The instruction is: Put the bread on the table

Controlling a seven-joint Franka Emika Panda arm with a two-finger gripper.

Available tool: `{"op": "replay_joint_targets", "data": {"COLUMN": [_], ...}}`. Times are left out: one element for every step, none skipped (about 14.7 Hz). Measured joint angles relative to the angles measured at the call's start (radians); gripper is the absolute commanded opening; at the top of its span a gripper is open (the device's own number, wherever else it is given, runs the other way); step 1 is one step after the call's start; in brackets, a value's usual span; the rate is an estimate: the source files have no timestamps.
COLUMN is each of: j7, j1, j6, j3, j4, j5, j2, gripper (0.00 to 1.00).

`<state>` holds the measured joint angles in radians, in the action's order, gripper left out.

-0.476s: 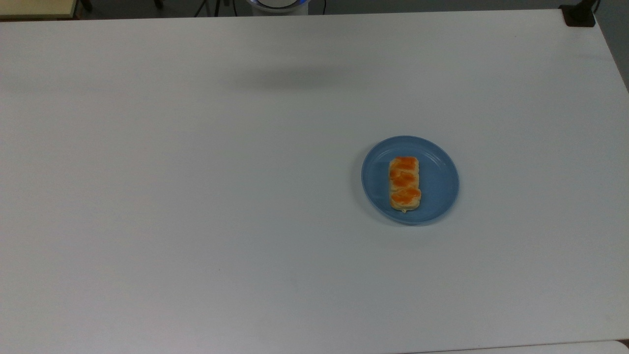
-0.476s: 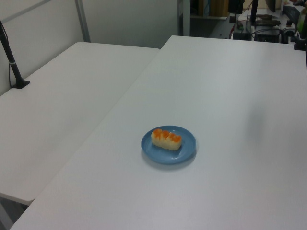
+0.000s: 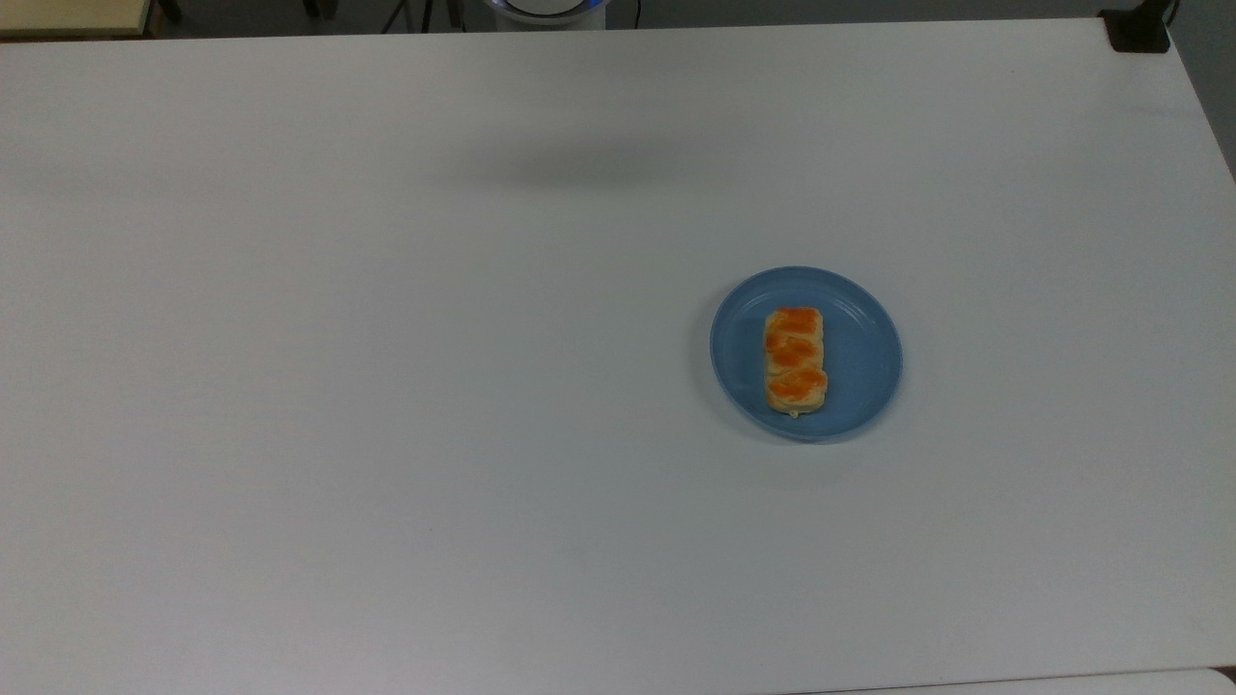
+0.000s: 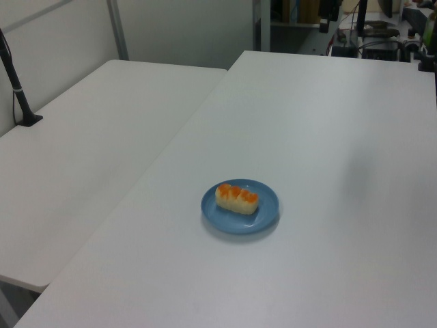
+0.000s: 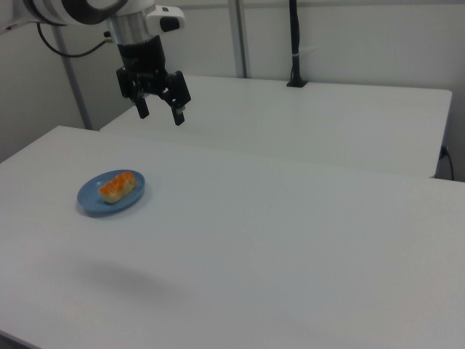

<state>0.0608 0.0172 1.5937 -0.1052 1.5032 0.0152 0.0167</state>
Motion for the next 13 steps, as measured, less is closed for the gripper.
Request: {"op": "replay_joint_targets", "data": {"j7": [0.000,0.000,0.000,0.000,0.000,0.001,0.002,0.003,0.006,0.008,0.013,0.027,0.038], "j1": [0.000,0.000,0.000,0.000,0.000,0.001,0.001,0.001,0.001,0.001,0.002,0.002,0.002], "j6": [0.000,0.000,0.000,0.000,0.000,0.000,0.000,0.000,0.000,0.000,0.000,0.000,0.000], "j3": [0.000,0.000,0.000,0.000,0.000,0.000,0.000,0.000,0.001,0.001,0.003,0.010,0.022], "j4": [0.000,0.000,0.001,0.001,0.001,0.001,0.001,0.001,0.001,0.002,0.006,0.014,0.025], "j5": [0.000,0.000,0.000,0.000,0.000,0.000,0.000,0.000,0.000,0.000,0.000,0.000,0.000], "j2": [0.000,0.000,0.000,0.000,0.000,0.000,0.000,0.000,0.000,0.000,0.000,0.001,0.001], "gripper": [1.00,1.00,1.00,1.00,1.00,1.00,1.00,1.00,1.00,1.00,1.00,1.00,1.00]}}
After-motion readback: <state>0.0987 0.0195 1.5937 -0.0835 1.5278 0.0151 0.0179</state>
